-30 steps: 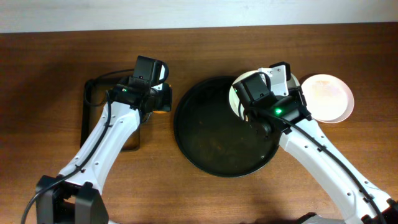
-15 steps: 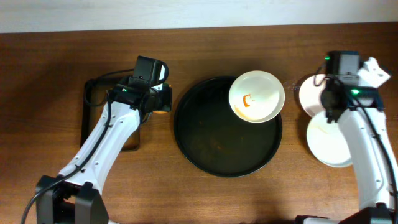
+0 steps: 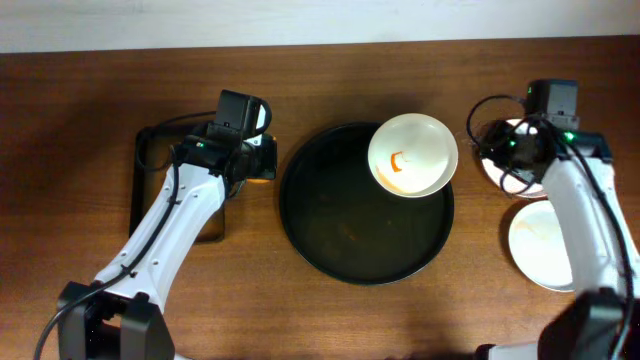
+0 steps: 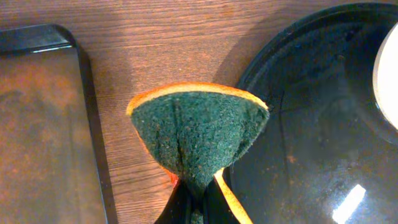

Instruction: Clean dirty plates on tray and stack at the side

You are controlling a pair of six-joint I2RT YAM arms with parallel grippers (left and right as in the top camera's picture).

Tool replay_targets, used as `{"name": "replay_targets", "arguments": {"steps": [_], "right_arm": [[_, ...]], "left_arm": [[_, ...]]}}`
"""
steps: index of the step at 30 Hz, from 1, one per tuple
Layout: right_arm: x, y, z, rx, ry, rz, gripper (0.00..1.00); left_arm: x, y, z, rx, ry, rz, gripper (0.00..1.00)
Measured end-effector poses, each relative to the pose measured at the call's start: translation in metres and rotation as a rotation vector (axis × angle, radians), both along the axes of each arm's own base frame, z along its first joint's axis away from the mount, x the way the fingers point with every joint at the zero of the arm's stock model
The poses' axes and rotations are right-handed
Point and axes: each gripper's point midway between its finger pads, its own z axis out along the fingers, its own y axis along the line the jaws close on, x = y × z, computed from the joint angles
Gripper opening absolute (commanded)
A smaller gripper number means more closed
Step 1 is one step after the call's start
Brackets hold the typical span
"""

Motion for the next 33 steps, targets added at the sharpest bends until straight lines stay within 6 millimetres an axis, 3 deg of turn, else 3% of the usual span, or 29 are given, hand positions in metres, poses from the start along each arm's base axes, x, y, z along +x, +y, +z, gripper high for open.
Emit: {"name": "replay_targets", "arguments": {"steps": [1,5,9,12,15,16,22,28,33], "right_arm": [[0.008,0.003,-0.020,0.009,0.030,0.022,0.63],[0.030,0.009,-0.050,0.039,0.034,0.073,0.63],[0.041,0.031,-0.082,0.094,0.059,0.192,0.52],[0.040,0.042,-0.102,0.115,0.103,0.227,0.29],[0.037,0.051,-0.106,0.123,0.118,0.252,0.08],[0.030,0.057,-0.108,0.131,0.150,0.267,0.04],[-0.001,0.066,-0.115,0.156,0.278,0.276,0.04],[-0.061,0.069,-0.117,0.207,0.529,0.239,0.04],[-0.091,0.064,-0.115,0.189,0.656,0.222,0.04]], "left_arm": [[0.000,0.000,0.000,-0.002,0.001,-0.001,0.01],[0.000,0.000,0.000,-0.002,0.002,-0.002,0.00],[0.000,0.000,0.000,-0.003,0.002,-0.002,0.01],[0.000,0.000,0.000,-0.002,0.002,-0.002,0.01],[0.000,0.000,0.000,-0.003,0.002,-0.002,0.01],[0.000,0.000,0.000,-0.003,0.002,-0.002,0.01],[0.000,0.000,0.000,-0.003,0.002,-0.002,0.01],[-0.001,0.000,0.000,-0.002,0.003,-0.002,0.01],[-0.001,-0.006,0.000,-0.028,0.007,-0.017,0.01]]}}
